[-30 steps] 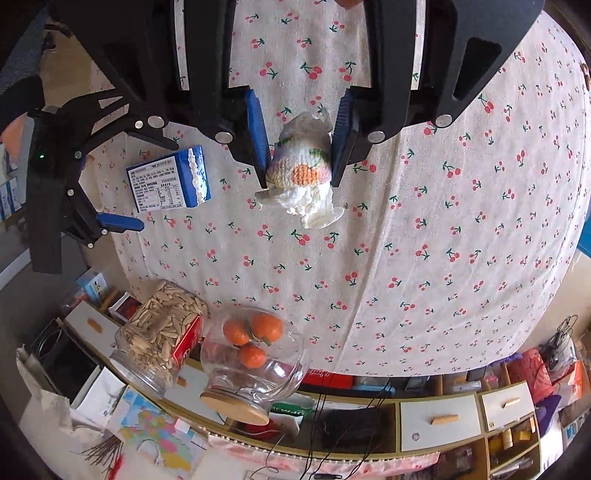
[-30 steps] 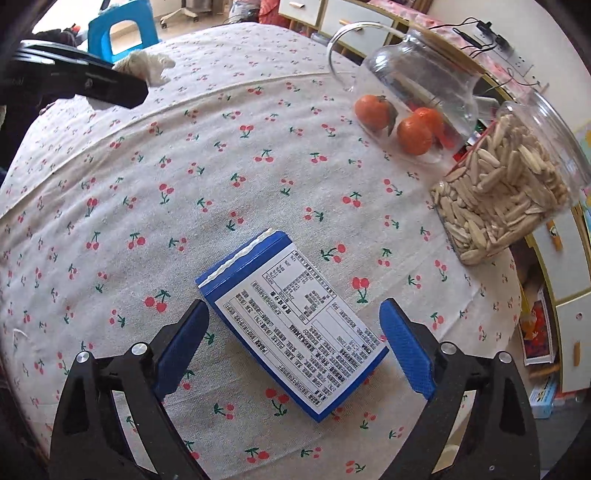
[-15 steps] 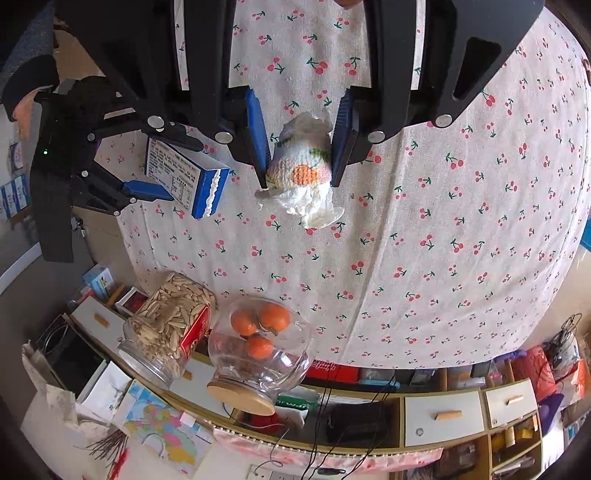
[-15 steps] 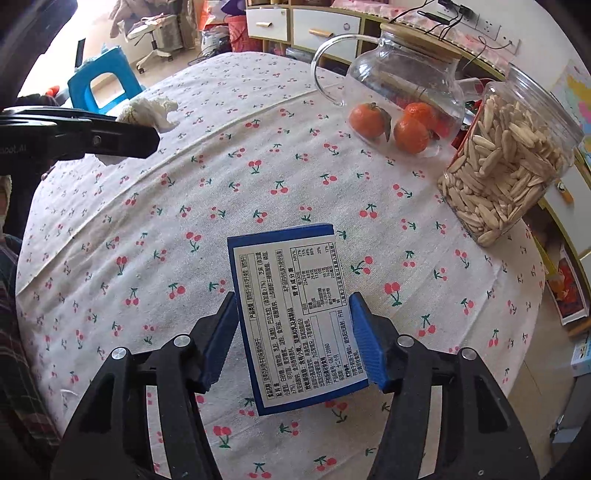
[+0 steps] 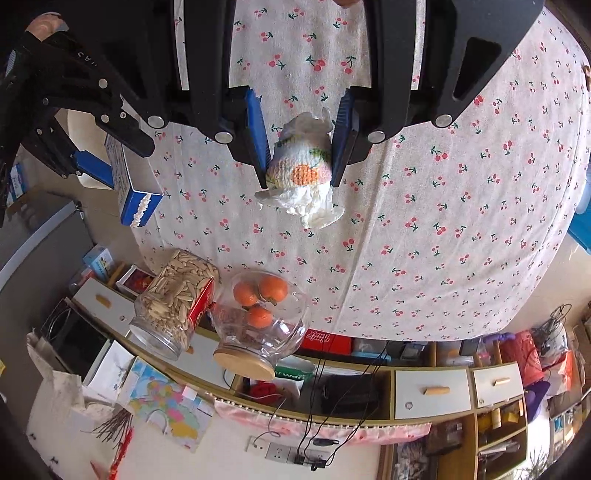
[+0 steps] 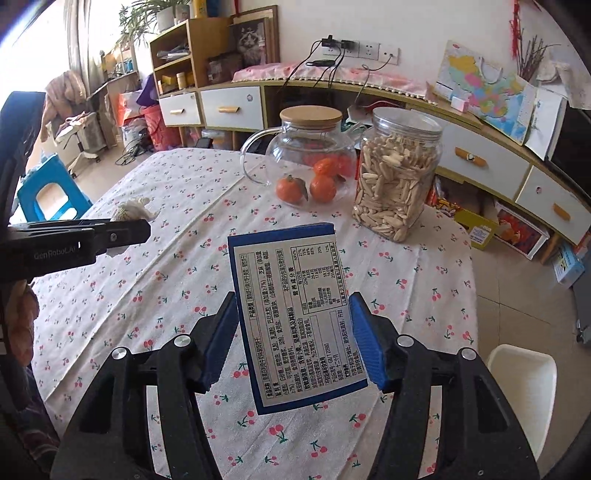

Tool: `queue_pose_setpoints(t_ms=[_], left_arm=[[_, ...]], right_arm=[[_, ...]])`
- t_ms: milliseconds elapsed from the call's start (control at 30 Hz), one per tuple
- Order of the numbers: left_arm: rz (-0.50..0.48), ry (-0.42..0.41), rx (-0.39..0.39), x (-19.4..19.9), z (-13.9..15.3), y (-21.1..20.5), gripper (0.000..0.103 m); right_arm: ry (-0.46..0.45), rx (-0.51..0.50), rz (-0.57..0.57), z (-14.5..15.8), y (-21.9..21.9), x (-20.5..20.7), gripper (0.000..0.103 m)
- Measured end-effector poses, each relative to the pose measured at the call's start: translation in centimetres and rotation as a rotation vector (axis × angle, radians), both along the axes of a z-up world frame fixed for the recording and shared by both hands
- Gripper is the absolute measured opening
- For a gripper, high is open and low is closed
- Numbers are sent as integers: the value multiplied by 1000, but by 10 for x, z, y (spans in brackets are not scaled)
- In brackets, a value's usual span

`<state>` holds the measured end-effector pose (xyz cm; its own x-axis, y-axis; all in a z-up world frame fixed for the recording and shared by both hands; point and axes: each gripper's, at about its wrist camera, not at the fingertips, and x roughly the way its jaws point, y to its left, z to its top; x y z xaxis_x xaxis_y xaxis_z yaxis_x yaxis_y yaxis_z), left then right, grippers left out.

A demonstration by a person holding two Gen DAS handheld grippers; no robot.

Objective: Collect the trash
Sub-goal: 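Grasp the blue-and-white box with the right tool while the left tool holds the wrapper, then carry box and wrapper over the white bin and open both tools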

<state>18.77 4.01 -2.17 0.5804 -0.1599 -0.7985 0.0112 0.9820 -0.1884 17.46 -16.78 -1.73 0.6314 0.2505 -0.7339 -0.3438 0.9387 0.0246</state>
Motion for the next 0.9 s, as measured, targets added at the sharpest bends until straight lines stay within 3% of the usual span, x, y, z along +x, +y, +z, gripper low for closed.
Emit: queue_pose_setpoints(t_ms=[267, 500, 900], left_arm=[[34, -128, 78, -16, 14, -31, 32], [79, -217, 112, -24, 24, -62, 32], [42, -241, 66, -22, 33, -126, 32]], right_arm=[[-166, -14, -181, 19, -22, -12, 57], [-234, -39, -296, 25, -61, -16, 58], [-292, -54, -528, 33, -144, -27, 59]])
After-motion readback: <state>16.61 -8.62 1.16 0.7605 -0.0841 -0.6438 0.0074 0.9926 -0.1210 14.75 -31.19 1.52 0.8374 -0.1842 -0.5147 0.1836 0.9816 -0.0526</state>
